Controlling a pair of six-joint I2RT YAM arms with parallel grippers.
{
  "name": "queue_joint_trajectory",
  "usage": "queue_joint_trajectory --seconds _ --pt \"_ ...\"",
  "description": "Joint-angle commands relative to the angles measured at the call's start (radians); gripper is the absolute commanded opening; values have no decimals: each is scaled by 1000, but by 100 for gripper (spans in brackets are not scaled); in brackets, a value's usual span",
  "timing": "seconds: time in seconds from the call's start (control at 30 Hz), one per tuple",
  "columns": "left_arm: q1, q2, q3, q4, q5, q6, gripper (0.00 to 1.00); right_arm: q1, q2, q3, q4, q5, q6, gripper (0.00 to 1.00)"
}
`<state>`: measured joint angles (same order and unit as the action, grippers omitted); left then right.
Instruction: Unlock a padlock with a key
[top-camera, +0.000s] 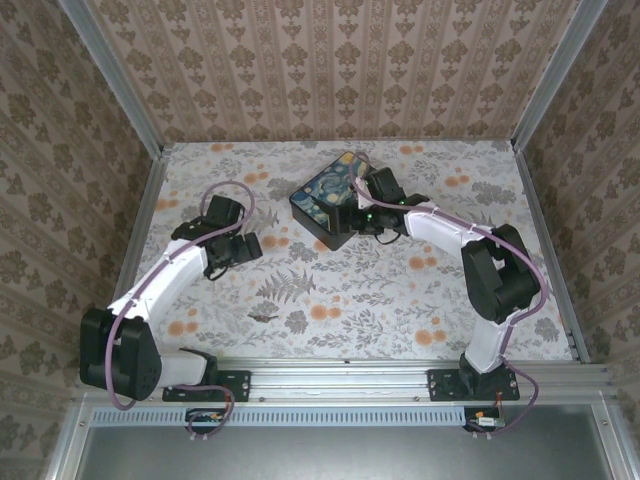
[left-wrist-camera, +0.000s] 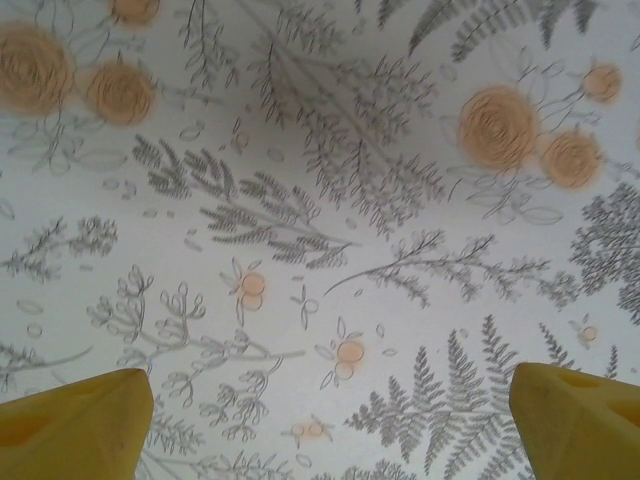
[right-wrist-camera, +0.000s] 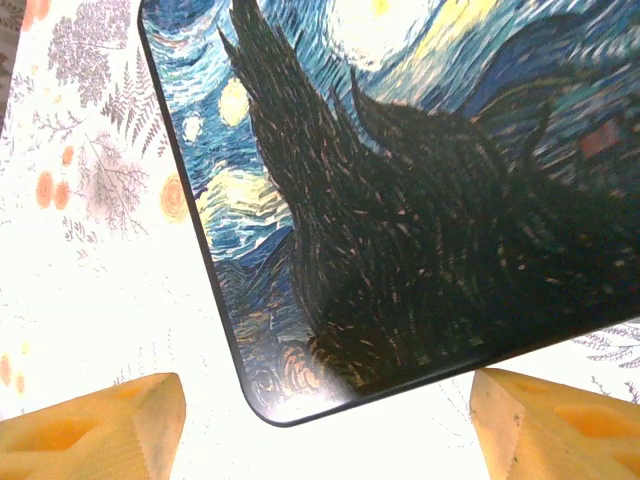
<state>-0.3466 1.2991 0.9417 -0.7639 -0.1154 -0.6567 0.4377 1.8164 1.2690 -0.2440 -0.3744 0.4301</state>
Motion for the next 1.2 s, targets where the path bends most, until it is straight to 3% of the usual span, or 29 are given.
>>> queue_joint_trajectory --seconds 0.0,0.2,0.5,0.67,0.83,1.17 --pt "-29 -6 -20 -132 10 -73 92 -32 -85 30 -81 24 3 78" --pt "-77 -24 -63 -232 28 -192 92 -101 -195 -42 -119 69 -17 78" --pt "-100 -92 -280 -3 220 -369 73 -109 -213 -110 -94 63 -12 72" --pt "-153 -93 -308 19 214 -468 70 -105 -213 -118 -95 60 -16 71" --pt "-191 -60 -360 107 235 -567 59 -97 -214 -132 -84 57 -10 71" --pt "-282 61 -356 145 188 -626 43 -93 -223 -139 -96 55 -21 70"
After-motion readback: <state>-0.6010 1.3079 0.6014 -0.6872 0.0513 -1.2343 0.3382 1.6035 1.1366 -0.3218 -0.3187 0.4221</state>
